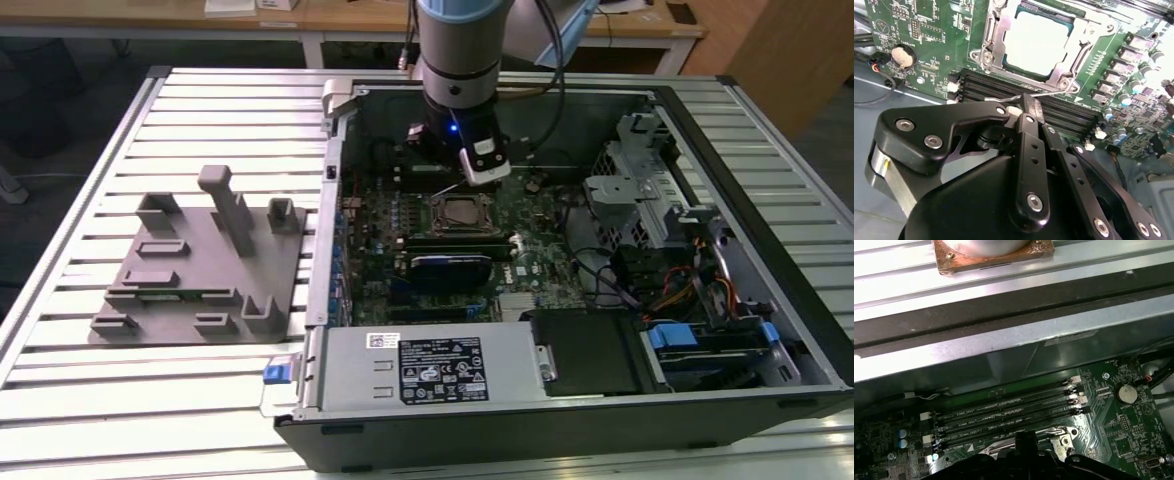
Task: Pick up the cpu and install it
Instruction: 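Install the first cpu locking lever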
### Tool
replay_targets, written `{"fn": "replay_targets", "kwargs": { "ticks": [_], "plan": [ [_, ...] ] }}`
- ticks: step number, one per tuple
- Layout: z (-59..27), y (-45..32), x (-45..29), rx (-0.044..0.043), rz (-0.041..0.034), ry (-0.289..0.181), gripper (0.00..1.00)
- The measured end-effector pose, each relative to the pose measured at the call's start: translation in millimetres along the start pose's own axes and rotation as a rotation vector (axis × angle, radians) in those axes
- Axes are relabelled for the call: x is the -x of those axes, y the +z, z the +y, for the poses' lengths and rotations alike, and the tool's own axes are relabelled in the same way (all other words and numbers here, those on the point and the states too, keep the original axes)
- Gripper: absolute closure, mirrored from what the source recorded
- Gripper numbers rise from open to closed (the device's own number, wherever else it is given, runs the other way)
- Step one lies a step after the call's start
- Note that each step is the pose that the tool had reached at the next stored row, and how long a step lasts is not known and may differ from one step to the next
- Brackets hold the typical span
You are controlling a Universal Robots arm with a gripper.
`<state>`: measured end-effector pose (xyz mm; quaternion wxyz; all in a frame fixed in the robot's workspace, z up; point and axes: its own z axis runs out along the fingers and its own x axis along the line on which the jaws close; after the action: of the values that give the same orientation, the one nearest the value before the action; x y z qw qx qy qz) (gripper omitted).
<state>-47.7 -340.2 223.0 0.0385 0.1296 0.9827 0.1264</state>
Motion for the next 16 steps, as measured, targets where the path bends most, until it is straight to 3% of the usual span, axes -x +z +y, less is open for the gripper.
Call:
{"fn": "replay_targets", "kwargs": {
  "ticks": [16],
  "plan": [
    [9.1,9.7,-1.7,-0.0037,-0.0036,0.002,0.89]
  ]
}}
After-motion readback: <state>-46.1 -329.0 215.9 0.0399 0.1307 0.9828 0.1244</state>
